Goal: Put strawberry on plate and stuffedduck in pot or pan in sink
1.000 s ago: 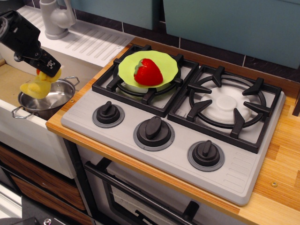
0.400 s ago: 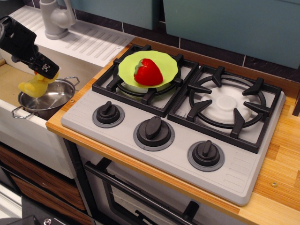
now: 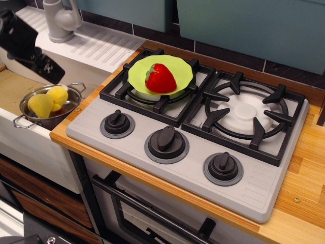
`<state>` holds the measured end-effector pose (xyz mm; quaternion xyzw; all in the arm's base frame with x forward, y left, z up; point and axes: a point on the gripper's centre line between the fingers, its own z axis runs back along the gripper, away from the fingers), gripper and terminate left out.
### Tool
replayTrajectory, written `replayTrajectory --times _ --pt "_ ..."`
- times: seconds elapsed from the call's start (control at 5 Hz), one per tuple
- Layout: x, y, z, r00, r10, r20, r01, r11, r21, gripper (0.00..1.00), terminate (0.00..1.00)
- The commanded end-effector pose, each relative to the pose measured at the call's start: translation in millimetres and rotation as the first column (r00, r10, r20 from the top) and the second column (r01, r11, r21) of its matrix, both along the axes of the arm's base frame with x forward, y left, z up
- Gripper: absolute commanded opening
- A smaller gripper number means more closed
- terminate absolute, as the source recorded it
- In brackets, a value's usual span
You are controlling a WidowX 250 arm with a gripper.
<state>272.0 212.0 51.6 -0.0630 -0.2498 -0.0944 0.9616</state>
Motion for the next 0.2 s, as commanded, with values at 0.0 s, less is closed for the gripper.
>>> replayTrajectory --times 0.0 --pt "2.3 -20.9 69.5 0.996 0.077 -0.047 -0.072 0.992 0.103 1.0 1.0"
